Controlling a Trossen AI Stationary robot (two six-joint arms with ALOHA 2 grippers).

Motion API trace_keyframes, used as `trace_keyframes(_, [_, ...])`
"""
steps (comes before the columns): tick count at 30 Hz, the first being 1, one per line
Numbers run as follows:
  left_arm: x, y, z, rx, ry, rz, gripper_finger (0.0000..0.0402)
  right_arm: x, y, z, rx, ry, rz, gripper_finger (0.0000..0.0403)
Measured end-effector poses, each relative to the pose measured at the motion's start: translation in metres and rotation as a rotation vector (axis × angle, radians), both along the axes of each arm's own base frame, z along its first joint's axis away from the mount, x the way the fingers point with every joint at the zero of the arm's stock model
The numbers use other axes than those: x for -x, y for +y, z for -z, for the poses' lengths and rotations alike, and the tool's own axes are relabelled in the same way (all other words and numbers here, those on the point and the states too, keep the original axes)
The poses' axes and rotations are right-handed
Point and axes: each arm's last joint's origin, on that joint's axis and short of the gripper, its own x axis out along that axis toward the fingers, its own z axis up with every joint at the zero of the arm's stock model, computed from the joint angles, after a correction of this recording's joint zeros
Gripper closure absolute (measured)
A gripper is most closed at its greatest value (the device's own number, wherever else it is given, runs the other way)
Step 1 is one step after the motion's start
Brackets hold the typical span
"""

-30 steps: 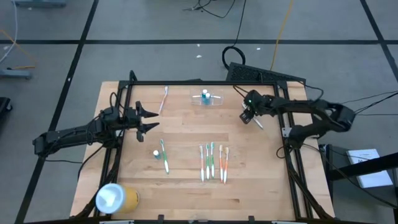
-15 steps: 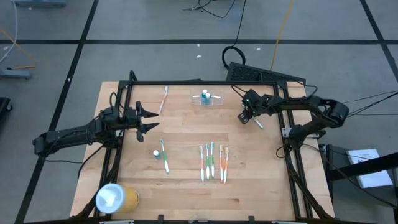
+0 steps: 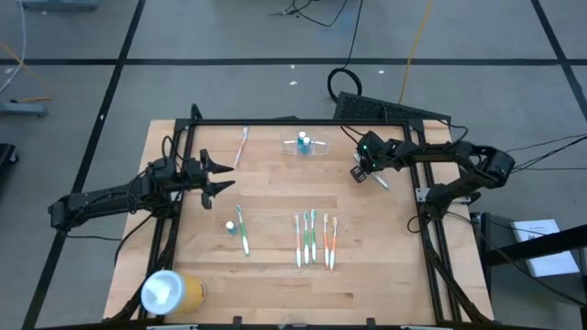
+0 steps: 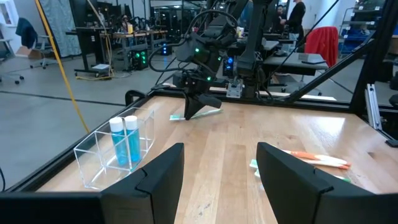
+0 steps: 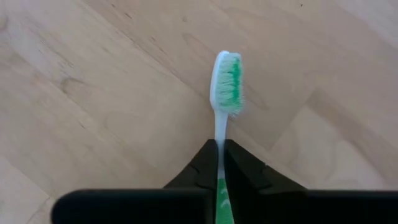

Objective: Pick & Place toothbrushing station
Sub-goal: Put the green toothbrush into the transparent organizer

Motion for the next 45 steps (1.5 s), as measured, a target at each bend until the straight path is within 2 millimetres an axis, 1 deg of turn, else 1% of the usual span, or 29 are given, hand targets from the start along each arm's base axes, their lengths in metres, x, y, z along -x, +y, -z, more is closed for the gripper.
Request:
trace_keyframes(3, [0.000,0.000,0.000,0.000,0.000,0.000,0.0192,-0.001,0.000,-0.001,0.011,-0.005,-0.020,0.0396])
trace_keyframes(7, [0.000,0.000,0.000,0.000,0.000,0.000,0.0192,0.001,0.001,-0.010,0.037,-0.037,-0.028,0.0399])
trace_keyframes(9, [0.000,0.000,0.000,0.000,0.000,-0.001,0.0192,0.004,0.003,-0.018,0.056,-0.059,-0.026,0.0399])
trace_keyframes(12, [0.000,0.000,0.000,0.000,0.000,0.000,0.0192,0.005,0.004,-0.035,0.114,-0.135,-0.030,0.0400])
trace_keyframes(17, [0.000,0.000,0.000,0.000,0.000,-0.001,0.0192,0.008,0.013,-0.058,0.178,-0.233,-0.054,0.0402])
trace_keyframes(22, [0.000,0.000,0.000,0.000,0.000,-0.001,0.0192,0.010,0.023,-0.077,0.213,-0.344,-0.115,0.0401])
trace_keyframes(27, [0.000,0.000,0.000,0.000,0.000,0.000,0.0192,0.003,0.026,-0.098,0.335,-0.498,-0.178,0.0401])
trace_keyframes(32, [0.000,0.000,0.000,0.000,0.000,-0.001,0.0192,-0.007,0.029,-0.112,0.379,-0.665,-0.283,0.0401])
trace_keyframes(35, [0.000,0.000,0.000,0.000,0.000,0.000,0.0192,-0.008,0.030,-0.113,0.381,-0.670,-0.314,0.0401])
trace_keyframes(39, [0.000,0.000,0.000,0.000,0.000,0.000,0.0192,-0.008,0.028,-0.104,0.368,-0.594,-0.279,0.0398])
trace_keyframes(42, [0.000,0.000,0.000,0.000,0.000,0.000,0.0192,-0.012,0.026,-0.086,0.292,-0.497,-0.255,0.0359])
trace_keyframes(45, [0.000,0.000,0.000,0.000,0.000,-0.001,0.0192,-0.016,0.020,-0.063,0.260,-0.342,-0.179,0.0295])
